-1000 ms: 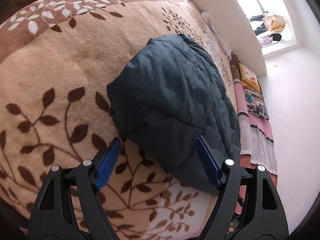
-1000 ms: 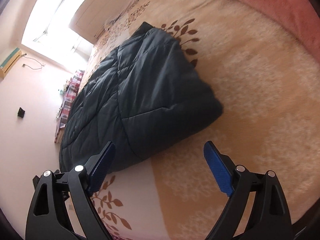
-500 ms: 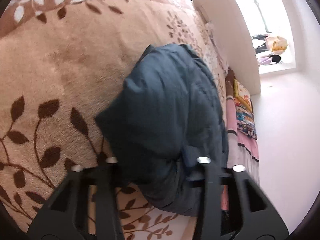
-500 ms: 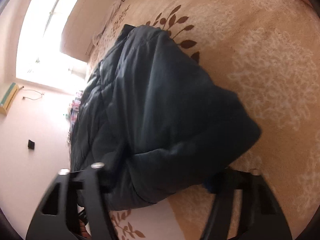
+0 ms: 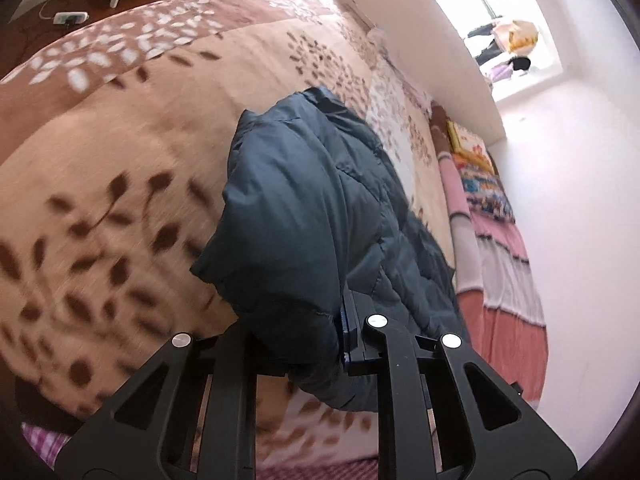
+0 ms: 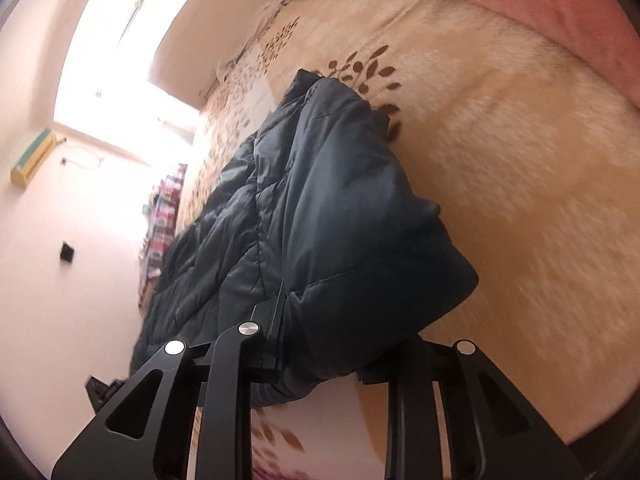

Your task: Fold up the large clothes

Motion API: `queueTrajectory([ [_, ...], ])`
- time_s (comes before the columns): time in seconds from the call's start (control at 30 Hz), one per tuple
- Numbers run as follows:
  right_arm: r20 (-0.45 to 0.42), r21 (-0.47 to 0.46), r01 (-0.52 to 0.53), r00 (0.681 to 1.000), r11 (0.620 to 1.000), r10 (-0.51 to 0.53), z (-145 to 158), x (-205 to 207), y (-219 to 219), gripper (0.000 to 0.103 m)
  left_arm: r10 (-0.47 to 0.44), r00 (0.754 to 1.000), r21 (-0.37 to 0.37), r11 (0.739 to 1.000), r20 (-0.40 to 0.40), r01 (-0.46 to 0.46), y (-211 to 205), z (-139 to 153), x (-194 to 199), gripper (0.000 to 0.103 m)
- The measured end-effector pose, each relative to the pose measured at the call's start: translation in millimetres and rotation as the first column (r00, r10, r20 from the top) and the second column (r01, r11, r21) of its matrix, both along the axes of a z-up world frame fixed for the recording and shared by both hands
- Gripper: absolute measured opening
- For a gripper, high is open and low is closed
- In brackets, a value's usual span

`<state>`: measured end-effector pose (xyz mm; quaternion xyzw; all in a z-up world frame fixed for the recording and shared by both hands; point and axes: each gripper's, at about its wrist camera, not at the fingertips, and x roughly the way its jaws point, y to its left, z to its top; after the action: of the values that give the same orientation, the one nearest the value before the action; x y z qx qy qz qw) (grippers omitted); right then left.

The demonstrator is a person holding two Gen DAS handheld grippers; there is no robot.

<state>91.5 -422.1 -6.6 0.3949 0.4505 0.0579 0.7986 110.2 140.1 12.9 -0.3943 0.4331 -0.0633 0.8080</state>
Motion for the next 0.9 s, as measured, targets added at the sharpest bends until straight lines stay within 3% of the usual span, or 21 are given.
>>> queueTrajectory([
  [0.23,-0.050,-0.002,-0.011,0.999,1.000,0.011,-15,-63,4,0.025,0.009,0.999,-0.042,0.999,-0.053,-0.011,9,-28,-62,0.017],
  [0.63,-0.059,-0.056,-0.025,0.998,0.998,0.022,-26,-84,8,0.025,0.005,0.997,-0.030,1.000,-0.077,-0.007,10,-48,-99,0.018],
  [0.77,-0.064,-0.062,-0.029,0.998,0.998,0.025,-32,-88,8,0.027,-0.001,0.996,0.034,0.999,-0.085,0.003,3,-50,-96,0.020],
  [0.87,-0.092,-0.074,-0.028,0.996,0.997,0.021,-37,-83,8,0.034,-0.002,0.996,0.085,0.996,-0.087,0.009,-2,-48,-95,0.023],
  [0.9,-0.100,-0.077,-0.024,0.995,0.997,0.017,-37,-82,9,0.041,-0.002,0.996,0.094,0.996,-0.087,0.011,-2,-47,-95,0.026],
])
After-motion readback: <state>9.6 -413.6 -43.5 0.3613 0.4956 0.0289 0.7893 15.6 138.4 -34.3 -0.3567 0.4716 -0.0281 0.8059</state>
